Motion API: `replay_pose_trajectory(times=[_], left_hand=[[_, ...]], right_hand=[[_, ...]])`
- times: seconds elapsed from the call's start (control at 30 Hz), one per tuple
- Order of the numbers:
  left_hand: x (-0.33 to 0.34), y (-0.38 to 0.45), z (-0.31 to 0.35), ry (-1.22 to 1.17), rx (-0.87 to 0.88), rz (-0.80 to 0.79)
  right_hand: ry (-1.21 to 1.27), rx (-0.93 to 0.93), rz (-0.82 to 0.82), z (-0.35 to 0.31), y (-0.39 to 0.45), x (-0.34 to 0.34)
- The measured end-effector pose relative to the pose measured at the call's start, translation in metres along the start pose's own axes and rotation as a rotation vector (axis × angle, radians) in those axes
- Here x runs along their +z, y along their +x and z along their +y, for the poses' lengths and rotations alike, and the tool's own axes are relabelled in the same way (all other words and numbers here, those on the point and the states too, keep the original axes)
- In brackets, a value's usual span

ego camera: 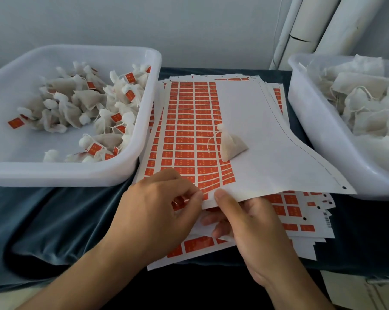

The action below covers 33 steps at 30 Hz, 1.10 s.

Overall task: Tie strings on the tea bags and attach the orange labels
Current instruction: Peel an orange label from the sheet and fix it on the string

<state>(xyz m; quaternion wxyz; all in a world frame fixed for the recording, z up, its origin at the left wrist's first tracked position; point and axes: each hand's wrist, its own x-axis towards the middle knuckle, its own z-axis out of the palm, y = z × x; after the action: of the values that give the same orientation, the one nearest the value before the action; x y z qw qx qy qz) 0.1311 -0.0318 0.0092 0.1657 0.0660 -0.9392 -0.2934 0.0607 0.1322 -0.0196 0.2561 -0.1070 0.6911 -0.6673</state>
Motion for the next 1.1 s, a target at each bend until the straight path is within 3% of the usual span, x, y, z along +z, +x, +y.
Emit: replay_pose_trajectory(times=[0.13, 0.37, 0.67, 1.1], left_hand=[[-0.003, -0.0025, 0.0041, -0.036, 0.039, -0.049], [-0.0034, -0.0028, 0.0078, 0.037, 0.066, -0.002], [0.0007, -0.004, 0.0099, 0.193, 0.126, 0.003], [0.0038, 0.004, 0.0016, 0.014, -0.009, 0.015]], right_hand=[[0.031, -0.014, 0.057, -0.0011, -0.0016, 0.0005], [0.128, 0.009, 0.13, -0.0018, 0.0004, 0.0003], [0.005, -0.023, 0.111, 0.0027, -0.0019, 0.0005], [-0.067, -0.014, 0.065, 0.0015, -0.0022, -0.0029]])
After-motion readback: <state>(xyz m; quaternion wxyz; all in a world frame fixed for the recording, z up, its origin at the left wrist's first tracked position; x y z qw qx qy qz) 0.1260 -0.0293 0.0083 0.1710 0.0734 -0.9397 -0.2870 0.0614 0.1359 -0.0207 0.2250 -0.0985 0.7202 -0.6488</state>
